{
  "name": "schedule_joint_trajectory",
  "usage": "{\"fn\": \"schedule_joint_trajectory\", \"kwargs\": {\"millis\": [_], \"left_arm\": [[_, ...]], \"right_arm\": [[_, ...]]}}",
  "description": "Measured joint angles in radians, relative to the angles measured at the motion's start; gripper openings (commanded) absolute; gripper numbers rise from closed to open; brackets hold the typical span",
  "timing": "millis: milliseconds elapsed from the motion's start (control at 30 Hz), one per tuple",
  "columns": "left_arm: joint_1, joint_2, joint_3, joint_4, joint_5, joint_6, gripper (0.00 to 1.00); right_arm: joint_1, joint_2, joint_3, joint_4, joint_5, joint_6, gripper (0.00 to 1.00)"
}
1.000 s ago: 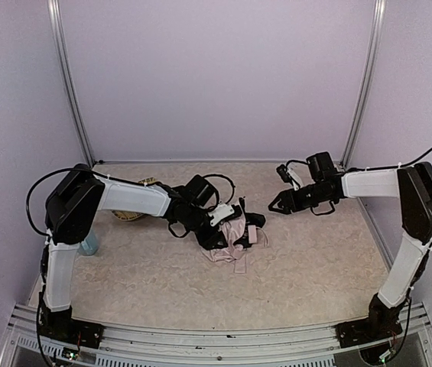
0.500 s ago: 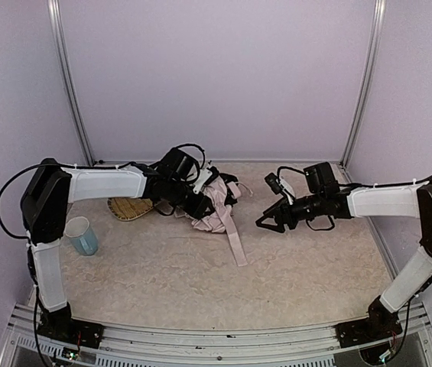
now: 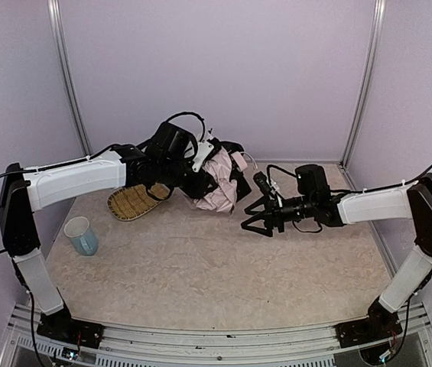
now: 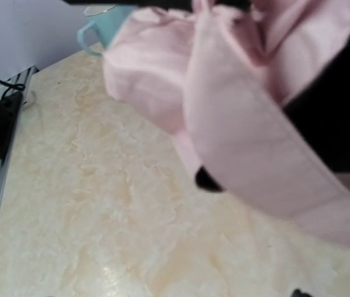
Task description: Put away the umbrella
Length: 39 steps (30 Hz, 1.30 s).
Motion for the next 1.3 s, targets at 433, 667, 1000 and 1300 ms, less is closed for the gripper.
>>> {"fn": "schedule_joint_trajectory", "kwargs": {"millis": [433, 667, 1000, 1300], "left_arm": [[-0.022, -0.131, -0.012, -0.015, 0.094, 0.040, 0.00], [-0.024, -0.158, -0.012, 0.006, 0.127, 0.041, 0.00], [-0.003, -0.158, -0.034, 0.009, 0.135, 0.036, 0.00], [0.000, -0.156, -0.067, 0.001, 0.077, 0.086, 0.00]], "right_arm": [[0.003, 0.088, -0.007, 0.142, -0.018, -0.001, 0.79], [0.018, 0.106, -0.031, 0.269, -0.086, 0.042, 0.25], [0.037, 0.123, -0.032, 0.266, -0.167, 0.050, 0.00], [0.024, -0.010, -0.045, 0.029, -0.105, -0.076, 0.53]]}}
